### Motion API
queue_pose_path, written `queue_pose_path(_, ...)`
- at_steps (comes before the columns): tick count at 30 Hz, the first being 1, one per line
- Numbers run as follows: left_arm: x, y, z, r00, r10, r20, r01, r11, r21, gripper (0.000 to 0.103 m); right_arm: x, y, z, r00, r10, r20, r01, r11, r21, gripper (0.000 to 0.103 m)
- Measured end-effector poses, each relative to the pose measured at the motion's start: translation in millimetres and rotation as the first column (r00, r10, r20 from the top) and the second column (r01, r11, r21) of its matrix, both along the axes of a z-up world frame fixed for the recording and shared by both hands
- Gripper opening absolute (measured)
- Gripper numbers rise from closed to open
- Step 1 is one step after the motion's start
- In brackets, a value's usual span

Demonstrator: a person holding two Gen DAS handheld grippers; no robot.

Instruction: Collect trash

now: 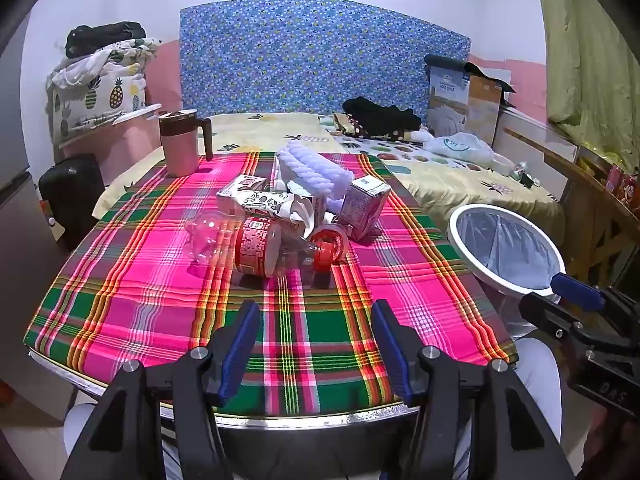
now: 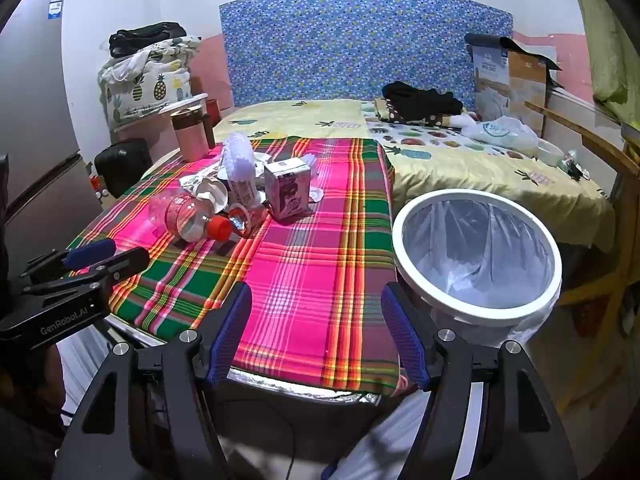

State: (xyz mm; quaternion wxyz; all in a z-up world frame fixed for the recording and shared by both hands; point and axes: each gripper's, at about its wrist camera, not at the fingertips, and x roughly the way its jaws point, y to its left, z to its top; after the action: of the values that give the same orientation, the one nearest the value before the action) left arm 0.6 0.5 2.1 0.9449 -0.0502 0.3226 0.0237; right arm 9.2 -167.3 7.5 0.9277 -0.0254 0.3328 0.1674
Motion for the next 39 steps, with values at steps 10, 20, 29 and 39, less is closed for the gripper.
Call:
queue_pose_path(10,-0.6,0.4,0.3,1.0,0.001,0.002,-0.001,1.0,0.001,0.058,0.3,-1.0,1.0,1.0,0.0,0.002,0.0,1.0,-0.001,0.069)
queue_pose_path(20,-0.7,0.1,-0.2,1.0,0.001,0.002,-0.001,1.0,0.003,0.058,-1.8,4.0,-0.1,1.0,0.001,-0.001,-0.001,1.0,0.0,0.069)
queue_pose_path(29,-1.3,1.3,1.3,1.0,0.001,0.0,-0.001,1.0,0.002,0.058,2.4,-2.4,-0.6,1.0,0.0,-0.003,0.0,1.0,0.0,0.069)
queue_pose_path(39,-1.0,1.4,1.2,1.0,0.002,-0.001,-0.002,1.0,0.003,0.058,3.0,-3.2,-1.0,1.0,0.0,-0.003,0.0,1.0,0.0,0.069)
